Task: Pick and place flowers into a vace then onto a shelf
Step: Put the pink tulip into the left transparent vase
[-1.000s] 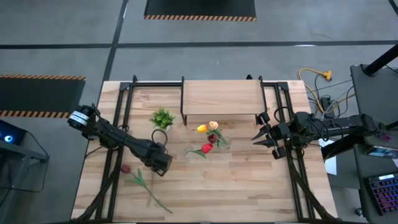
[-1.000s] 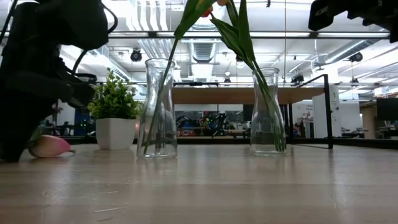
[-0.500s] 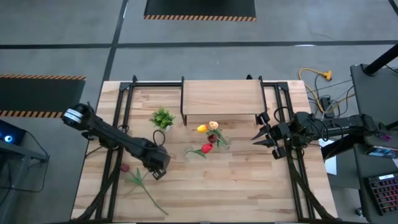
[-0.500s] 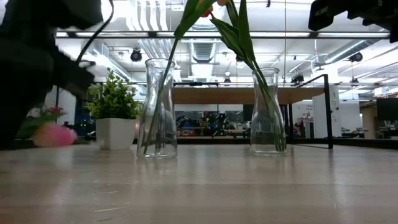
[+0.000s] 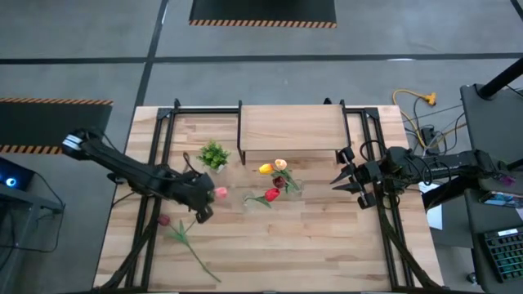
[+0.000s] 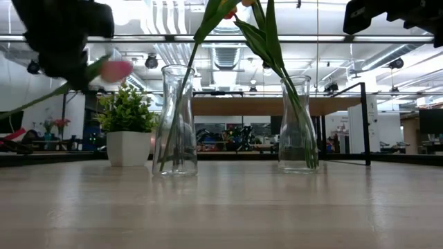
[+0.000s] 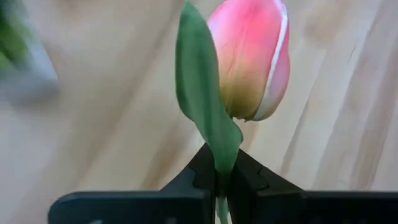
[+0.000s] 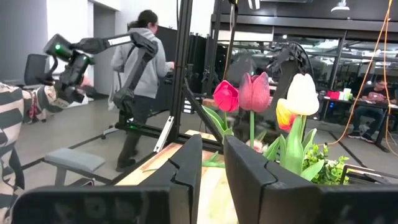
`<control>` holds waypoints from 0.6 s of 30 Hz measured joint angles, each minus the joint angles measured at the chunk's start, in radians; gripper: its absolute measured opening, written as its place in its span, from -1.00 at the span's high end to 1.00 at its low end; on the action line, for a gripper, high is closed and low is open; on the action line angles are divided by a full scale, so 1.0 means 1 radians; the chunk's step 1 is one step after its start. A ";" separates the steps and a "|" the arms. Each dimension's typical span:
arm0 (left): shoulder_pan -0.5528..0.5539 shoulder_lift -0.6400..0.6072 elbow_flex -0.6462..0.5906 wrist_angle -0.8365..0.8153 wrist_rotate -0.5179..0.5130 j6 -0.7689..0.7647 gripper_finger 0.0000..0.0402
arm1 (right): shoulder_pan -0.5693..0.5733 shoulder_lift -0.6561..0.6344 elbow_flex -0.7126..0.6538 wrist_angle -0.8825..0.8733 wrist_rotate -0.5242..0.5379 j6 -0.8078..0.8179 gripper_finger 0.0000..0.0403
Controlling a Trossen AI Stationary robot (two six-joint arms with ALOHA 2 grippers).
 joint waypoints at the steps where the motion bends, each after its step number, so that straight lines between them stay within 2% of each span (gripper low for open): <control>1: 0.000 -0.020 0.000 0.016 -0.042 0.031 1.00 | 0.000 0.000 0.000 0.000 0.000 0.001 0.71; 7: 0.000 -0.098 -0.004 0.123 -0.162 0.214 1.00 | 0.000 0.000 0.000 0.000 0.000 0.002 0.71; 18: 0.000 -0.132 -0.005 0.221 -0.243 0.377 1.00 | 0.000 0.000 0.000 -0.004 0.000 0.001 0.70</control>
